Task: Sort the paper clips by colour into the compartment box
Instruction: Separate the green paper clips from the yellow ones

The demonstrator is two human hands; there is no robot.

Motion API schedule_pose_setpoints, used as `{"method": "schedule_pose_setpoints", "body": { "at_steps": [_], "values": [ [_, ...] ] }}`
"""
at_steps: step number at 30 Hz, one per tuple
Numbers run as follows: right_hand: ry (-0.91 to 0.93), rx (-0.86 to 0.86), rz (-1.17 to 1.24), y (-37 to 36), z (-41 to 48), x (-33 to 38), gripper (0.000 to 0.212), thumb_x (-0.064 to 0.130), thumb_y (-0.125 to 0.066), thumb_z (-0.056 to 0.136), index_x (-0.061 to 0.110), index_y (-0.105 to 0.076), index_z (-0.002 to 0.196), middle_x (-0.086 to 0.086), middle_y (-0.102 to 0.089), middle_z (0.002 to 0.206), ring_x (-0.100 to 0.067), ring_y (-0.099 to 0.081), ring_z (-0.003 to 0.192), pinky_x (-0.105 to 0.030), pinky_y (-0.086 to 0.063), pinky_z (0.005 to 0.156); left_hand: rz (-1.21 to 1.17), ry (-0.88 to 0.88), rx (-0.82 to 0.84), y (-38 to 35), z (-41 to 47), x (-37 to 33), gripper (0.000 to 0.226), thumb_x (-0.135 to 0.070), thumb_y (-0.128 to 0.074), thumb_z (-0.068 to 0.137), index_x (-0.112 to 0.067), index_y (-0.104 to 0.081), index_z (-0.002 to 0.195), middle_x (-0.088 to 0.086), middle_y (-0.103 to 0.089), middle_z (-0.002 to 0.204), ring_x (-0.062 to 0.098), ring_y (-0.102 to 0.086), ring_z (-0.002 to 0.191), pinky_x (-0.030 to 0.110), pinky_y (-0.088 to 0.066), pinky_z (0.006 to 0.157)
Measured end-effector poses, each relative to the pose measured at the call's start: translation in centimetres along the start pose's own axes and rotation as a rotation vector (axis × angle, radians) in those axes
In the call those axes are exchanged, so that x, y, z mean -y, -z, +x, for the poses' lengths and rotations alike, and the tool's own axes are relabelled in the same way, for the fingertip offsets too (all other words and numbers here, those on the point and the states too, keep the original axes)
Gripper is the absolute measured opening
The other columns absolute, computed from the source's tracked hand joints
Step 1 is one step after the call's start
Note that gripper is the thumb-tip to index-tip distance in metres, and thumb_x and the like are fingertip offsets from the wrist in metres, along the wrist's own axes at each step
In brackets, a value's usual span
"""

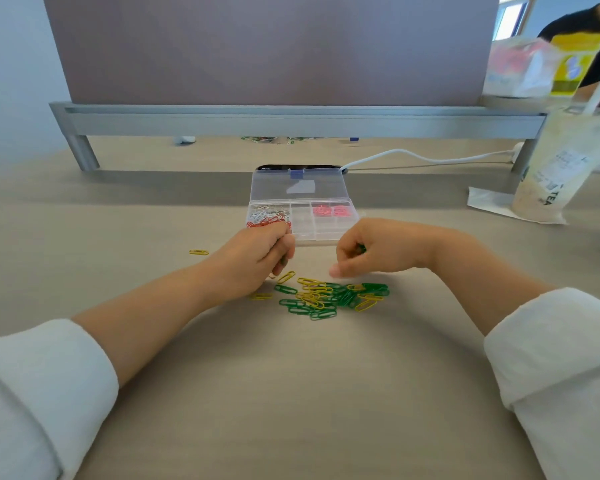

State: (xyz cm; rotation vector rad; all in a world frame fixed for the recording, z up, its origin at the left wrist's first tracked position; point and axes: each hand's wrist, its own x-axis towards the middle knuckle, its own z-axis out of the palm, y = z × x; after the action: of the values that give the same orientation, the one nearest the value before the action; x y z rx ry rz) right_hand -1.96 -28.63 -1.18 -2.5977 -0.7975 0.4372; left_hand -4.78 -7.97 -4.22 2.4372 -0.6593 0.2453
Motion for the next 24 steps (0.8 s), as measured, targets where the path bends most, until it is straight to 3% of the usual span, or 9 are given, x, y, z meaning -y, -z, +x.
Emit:
{"method": "schedule_pose_setpoints", "body": {
  "at_steps": [2, 5, 8, 12, 16, 20, 24],
  "values": [
    [0.046, 0.054, 0.061, 0.4, -0.5, -0.4, 0.011, 0.035, -0.076, 0.073, 0.029, -0.066, 0.072, 0.011, -0.038, 0.047, -0.005, -0.035, 0.048, -0.021, -0.03, 0.054, 0.022, 0.026, -0.042, 0.0, 0.7, -0.4, 0.043, -0.033, -0.027, 0.097, -0.022, -0.039, 0.057, -0.008, -0.046, 0.056, 0.005, -0.042, 0.052, 0.011, -0.035, 0.058],
    [0.044, 0.091, 0.047, 0.2, -0.5, -0.6, 0.02, 0.03, -0.081, 0.068, 0.03, -0.069, 0.084, 0.011, -0.038, 0.048, -0.004, -0.036, 0.046, -0.017, -0.03, 0.051, 0.059, 0.065, 0.0, -0.4, 1.9, -0.9, 0.048, -0.039, -0.029, 0.096, -0.018, -0.038, 0.054, -0.006, -0.042, 0.052, 0.008, -0.038, 0.05, 0.013, -0.033, 0.053],
    [0.046, 0.033, 0.012, -0.4, 0.0, -0.2, 0.02, 0.03, -0.081, 0.067, 0.029, -0.066, 0.08, 0.01, -0.04, 0.054, -0.003, -0.038, 0.046, -0.015, -0.03, 0.049, 0.116, 0.037, 0.096, -0.8, 2.3, -1.0, 0.04, -0.036, -0.033, 0.097, -0.018, -0.043, 0.063, -0.007, -0.043, 0.058, 0.006, -0.039, 0.055, 0.018, -0.032, 0.054],
    [0.018, -0.049, 0.01, -0.9, 0.5, 0.1, 0.027, 0.03, -0.08, 0.069, 0.026, -0.059, 0.087, 0.009, -0.045, 0.06, -0.006, -0.043, 0.053, -0.02, -0.035, 0.054, 0.092, 0.033, 0.096, -0.2, 1.6, -0.3, 0.024, -0.026, -0.038, 0.098, -0.026, -0.059, 0.087, -0.01, -0.048, 0.06, 0.002, -0.047, 0.055, 0.011, -0.036, 0.054],
    [0.025, -0.056, -0.011, -1.1, 0.4, 0.1, 0.02, 0.029, -0.076, 0.075, 0.027, -0.063, 0.09, 0.009, -0.043, 0.057, -0.006, -0.042, 0.052, -0.019, -0.035, 0.054, 0.138, 0.036, 0.185, 0.8, 1.2, 0.0, 0.024, -0.029, -0.038, 0.097, -0.037, -0.056, 0.083, -0.006, -0.053, 0.069, 0.012, -0.05, 0.067, 0.02, -0.04, 0.061],
    [0.021, -0.081, -0.052, -1.0, 0.5, 0.0, 0.011, 0.028, -0.073, 0.077, 0.028, -0.063, 0.081, 0.009, -0.043, 0.057, -0.003, -0.041, 0.05, -0.01, -0.031, 0.046, 0.249, 0.022, 0.292, 1.8, 1.1, -0.8, 0.015, -0.039, -0.052, 0.09, -0.035, -0.057, 0.076, -0.008, -0.043, 0.055, 0.003, -0.042, 0.051, 0.014, -0.034, 0.052],
    [0.007, -0.076, -0.112, -1.1, 0.6, 0.0, 0.011, 0.03, -0.07, 0.081, 0.027, -0.059, 0.08, 0.01, -0.046, 0.064, -0.005, -0.043, 0.059, -0.017, -0.035, 0.054, 0.363, 0.001, 0.418, 2.3, 1.1, -0.8, 0.007, -0.035, -0.067, 0.081, -0.032, -0.063, 0.087, -0.007, -0.036, 0.054, -0.003, -0.042, 0.053, 0.015, -0.033, 0.052]
  ]
}}
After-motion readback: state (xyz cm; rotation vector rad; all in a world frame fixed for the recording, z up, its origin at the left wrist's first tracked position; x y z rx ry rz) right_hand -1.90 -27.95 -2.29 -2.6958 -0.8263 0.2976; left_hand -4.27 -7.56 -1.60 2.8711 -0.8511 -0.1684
